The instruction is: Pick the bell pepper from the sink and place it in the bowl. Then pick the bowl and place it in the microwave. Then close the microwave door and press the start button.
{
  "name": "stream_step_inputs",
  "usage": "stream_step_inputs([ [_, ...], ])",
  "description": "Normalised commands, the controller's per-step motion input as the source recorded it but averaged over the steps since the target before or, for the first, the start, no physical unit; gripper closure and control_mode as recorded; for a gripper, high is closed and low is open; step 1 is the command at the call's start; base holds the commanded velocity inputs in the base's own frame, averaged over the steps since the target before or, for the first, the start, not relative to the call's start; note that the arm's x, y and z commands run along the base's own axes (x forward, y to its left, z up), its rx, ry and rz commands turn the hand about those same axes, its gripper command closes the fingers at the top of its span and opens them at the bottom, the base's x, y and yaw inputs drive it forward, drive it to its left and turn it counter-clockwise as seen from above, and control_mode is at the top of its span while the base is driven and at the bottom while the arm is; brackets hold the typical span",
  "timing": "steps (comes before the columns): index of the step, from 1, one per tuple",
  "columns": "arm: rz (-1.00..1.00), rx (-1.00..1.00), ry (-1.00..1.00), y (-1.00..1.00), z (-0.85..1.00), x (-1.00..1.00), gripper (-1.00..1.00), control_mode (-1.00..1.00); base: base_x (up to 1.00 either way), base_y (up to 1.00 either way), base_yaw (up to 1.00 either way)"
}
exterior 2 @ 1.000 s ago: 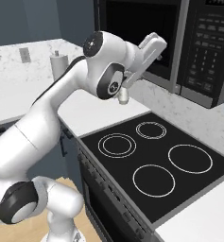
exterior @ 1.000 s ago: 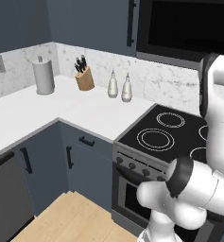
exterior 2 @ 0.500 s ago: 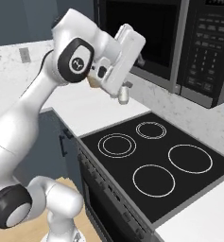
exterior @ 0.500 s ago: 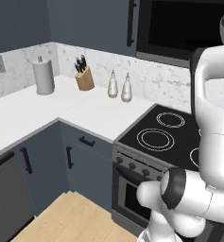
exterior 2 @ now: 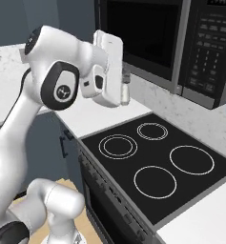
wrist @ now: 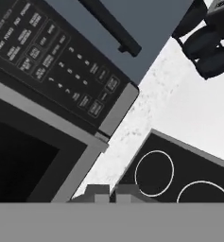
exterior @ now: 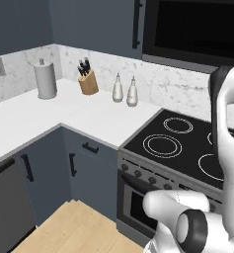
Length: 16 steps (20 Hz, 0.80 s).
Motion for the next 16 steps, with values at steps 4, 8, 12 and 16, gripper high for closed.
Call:
stream_step_inputs([
  [4, 0.6, -0.06, 0.02, 0.01, -0.02, -0.78, 1.0, -1.0, 0.0, 0.0, 0.0],
  [8, 0.59, -0.09, 0.03, 0.24, -0.03, -0.7, 1.0, -1.0, 0.0, 0.0, 0.0],
  [12, 0.37, -0.23, 0.23, 0.55, 0.0, -0.22, 1.0, -1.0, 0.0, 0.0, 0.0],
  [16, 0.31, -0.35, 0.16, 0.18, 0.11, -0.12, 1.0, -1.0, 0.0, 0.0, 0.0],
])
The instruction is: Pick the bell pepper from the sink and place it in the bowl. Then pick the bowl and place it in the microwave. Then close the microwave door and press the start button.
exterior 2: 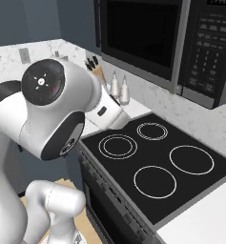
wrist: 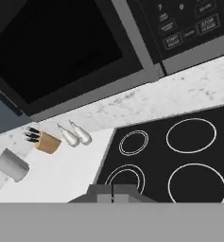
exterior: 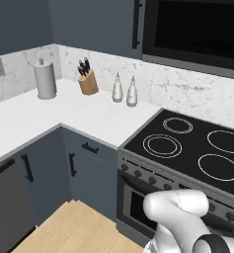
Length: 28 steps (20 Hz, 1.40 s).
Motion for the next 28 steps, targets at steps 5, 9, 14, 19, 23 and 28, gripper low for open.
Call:
stream_step_inputs([
  [5, 0.19, -0.27, 0.0, 0.02, 0.1, -0.18, 1.0, -1.0, 0.0, 0.0, 0.0],
  [9, 0.02, -0.18, -0.06, -0.04, 0.02, -0.02, 1.0, -1.0, 0.0, 0.0, 0.0],
  [14, -0.02, -0.08, -0.33, -0.25, 0.09, 0.0, 1.0, -1.0, 0.0, 0.0, 0.0],
  [19, -0.09, -0.04, -0.43, -0.1, 0.29, 0.0, 1.0, -1.0, 0.0, 0.0, 0.0],
  [23, -0.18, -0.06, -0.31, -0.22, 0.03, 0.17, 1.0, -1.0, 0.0, 0.0, 0.0],
  [28, -0.18, -0.04, -0.13, -0.24, -0.05, 0.18, 1.0, -1.0, 0.0, 0.0, 0.0],
])
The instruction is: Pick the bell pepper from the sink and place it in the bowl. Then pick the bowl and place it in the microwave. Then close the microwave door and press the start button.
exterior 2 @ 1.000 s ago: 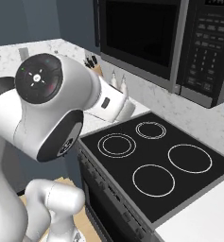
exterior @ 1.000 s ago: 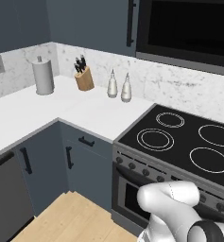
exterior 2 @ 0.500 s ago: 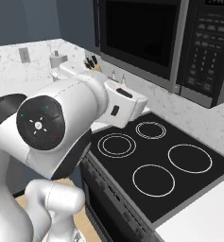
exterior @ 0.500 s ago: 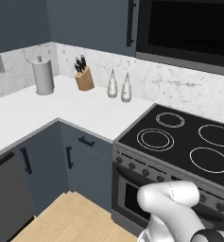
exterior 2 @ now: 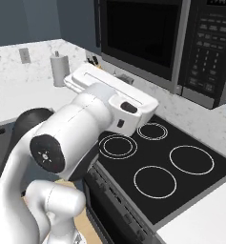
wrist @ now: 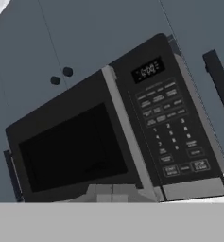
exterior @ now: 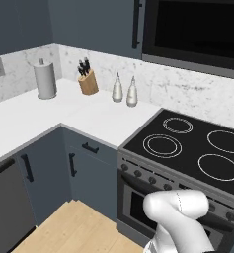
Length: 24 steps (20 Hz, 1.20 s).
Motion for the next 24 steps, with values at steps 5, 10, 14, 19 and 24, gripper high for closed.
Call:
stream_step_inputs([
  [5, -0.16, 0.0, 0.01, -0.1, -0.01, 0.0, 1.0, -1.0, 0.0, 0.0, 0.0],
  [10, -0.13, 0.0, 0.0, -0.02, -0.14, 0.09, 1.0, -1.0, 0.0, 0.0, 0.0],
  [14, -0.07, 0.0, 0.0, -0.21, -0.29, 0.23, 1.0, -1.0, 0.0, 0.0, 0.0],
  [19, -0.03, 0.0, 0.0, -0.46, -0.07, 0.19, 1.0, -1.0, 0.0, 0.0, 0.0],
  [24, -0.01, 0.0, 0.0, -0.18, -0.05, 0.02, 1.0, -1.0, 0.0, 0.0, 0.0],
])
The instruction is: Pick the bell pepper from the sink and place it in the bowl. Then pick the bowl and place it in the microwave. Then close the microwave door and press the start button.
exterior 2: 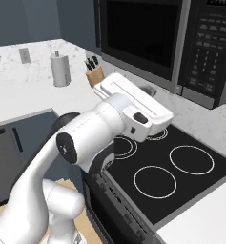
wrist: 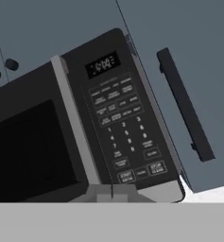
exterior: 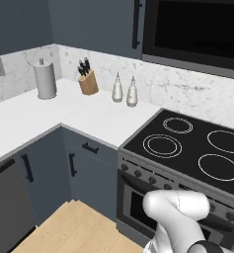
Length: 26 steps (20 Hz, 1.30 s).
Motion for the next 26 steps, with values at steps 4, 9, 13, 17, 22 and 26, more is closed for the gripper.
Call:
stream_step_inputs([
  [4, -0.03, 0.0, 0.0, 0.0, -0.27, 0.12, 1.0, -1.0, 0.0, 0.0, 0.0],
  [9, -0.01, 0.0, 0.0, -0.05, -0.22, 0.26, 1.0, -1.0, 0.0, 0.0, 0.0],
  [13, 0.0, 0.0, 0.0, -0.05, -0.07, 0.29, 1.0, -1.0, 0.0, 0.0, 0.0],
  [17, 0.0, 0.0, 0.0, -0.29, 0.0, 0.3, 1.0, -1.0, 0.0, 0.0, 0.0],
  [22, -0.03, 0.0, 0.0, -0.35, 0.0, 0.06, 1.0, -1.0, 0.0, 0.0, 0.0],
  [26, -0.04, 0.0, 0.0, -0.16, -0.07, 0.16, 1.0, -1.0, 0.0, 0.0, 0.0],
])
